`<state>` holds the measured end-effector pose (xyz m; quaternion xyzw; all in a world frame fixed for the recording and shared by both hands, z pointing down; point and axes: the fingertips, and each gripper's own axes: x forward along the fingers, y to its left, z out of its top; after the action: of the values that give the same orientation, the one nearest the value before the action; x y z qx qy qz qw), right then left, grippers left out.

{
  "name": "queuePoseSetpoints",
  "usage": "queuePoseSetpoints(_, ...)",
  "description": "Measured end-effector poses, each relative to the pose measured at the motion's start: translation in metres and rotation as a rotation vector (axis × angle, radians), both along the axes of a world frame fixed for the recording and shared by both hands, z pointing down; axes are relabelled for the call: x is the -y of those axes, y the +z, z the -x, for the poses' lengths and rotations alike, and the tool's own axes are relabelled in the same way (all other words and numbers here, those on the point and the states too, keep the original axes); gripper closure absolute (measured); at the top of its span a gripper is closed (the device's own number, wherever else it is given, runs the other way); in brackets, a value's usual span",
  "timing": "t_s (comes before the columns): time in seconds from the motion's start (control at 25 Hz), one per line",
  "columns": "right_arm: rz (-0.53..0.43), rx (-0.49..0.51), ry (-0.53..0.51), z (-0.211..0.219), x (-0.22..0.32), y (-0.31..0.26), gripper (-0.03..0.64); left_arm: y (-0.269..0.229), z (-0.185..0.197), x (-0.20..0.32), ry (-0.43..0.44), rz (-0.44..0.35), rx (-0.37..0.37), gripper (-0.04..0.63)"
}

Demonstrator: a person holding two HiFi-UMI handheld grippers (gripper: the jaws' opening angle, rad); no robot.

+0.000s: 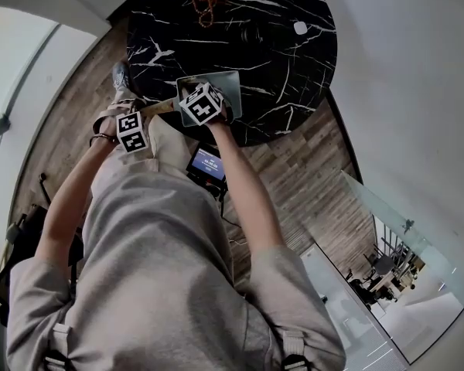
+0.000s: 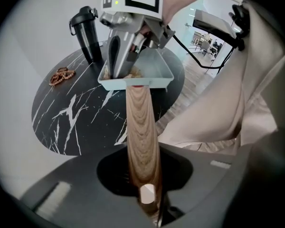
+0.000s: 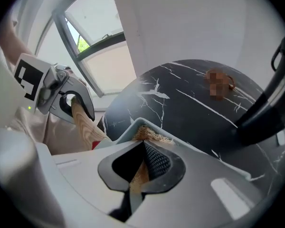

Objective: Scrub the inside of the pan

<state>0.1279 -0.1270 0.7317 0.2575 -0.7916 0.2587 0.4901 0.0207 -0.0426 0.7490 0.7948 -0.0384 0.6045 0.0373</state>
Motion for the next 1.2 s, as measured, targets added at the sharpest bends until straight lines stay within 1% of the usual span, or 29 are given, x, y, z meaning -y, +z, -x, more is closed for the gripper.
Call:
queuePoseSetpoints(0.08,0.016,0.048,0.051,0.0,-0.003,0.001,0.6,0.0,-0.001,-0.005,-0.011,0.021,0.001,0.537)
queuePoseSetpoints(0.16,0.065,0.122,0.135,-0.003,-0.005,0.002,0.6,0.0,-0.001,-0.008,-0.021,0.035,0.007,0.537)
queuePoseSetpoints(0.2,0.083,0.156,0.16,-0.006,-0.005,-0.001,0.6,0.0,-0.001,-0.008,-0.025,0.037,0.009,0.537)
queuePoseSetpoints(0.24,0.085,0.183,0.169,-0.008,-0.005,-0.006,0.6,0.0,-0.001,-0.008,-0.029,0.039,0.008,0.537)
queuePoseSetpoints(0.32,0.043,0.202,0.16,-0.017,-0.003,-0.021,0.6,0.0,-0.003,-0.005,-0.036,0.044,-0.002,0.537)
queuePoseSetpoints(0.4,-0.039,0.152,0.134,-0.034,0.002,-0.035,0.6,0.0,-0.004,-0.003,-0.037,0.047,-0.011,0.537)
queuePoseSetpoints(0.48,-0.108,0.046,0.107,-0.06,0.008,-0.041,0.6,0.0,-0.003,-0.003,-0.036,0.047,-0.01,0.537)
queuePoseSetpoints(0.52,-0.123,-0.016,0.1,-0.075,0.01,-0.04,0.6,0.0,-0.003,-0.003,-0.037,0.046,-0.009,0.537)
queuePoseSetpoints(0.64,-0.113,-0.176,0.076,-0.114,0.006,-0.023,0.6,0.0,-0.002,-0.003,-0.046,0.044,-0.008,0.537)
queuePoseSetpoints(0.72,-0.093,-0.251,0.036,-0.13,-0.004,-0.008,0.6,0.001,-0.003,-0.004,-0.065,0.057,-0.016,0.537)
queuePoseSetpoints(0.8,-0.093,-0.268,0.037,-0.136,-0.012,-0.001,0.6,0.001,-0.004,-0.004,-0.093,0.072,-0.031,0.538)
queuePoseSetpoints(0.88,-0.092,-0.257,0.067,-0.134,-0.014,0.001,0.6,0.001,-0.004,-0.003,-0.109,0.071,-0.039,0.54)
queuePoseSetpoints(1.0,-0.065,-0.227,0.089,-0.125,-0.015,0.001,0.6,0.001,-0.004,-0.001,-0.111,0.058,-0.039,0.54)
queuePoseSetpoints(1.08,-0.047,-0.206,0.081,-0.117,-0.017,0.002,0.6,0.002,-0.003,-0.001,-0.108,0.056,-0.037,0.54)
queuePoseSetpoints(1.2,-0.031,-0.182,0.037,-0.101,-0.02,0.004,0.6,0.003,-0.003,-0.002,-0.105,0.056,-0.033,0.541)
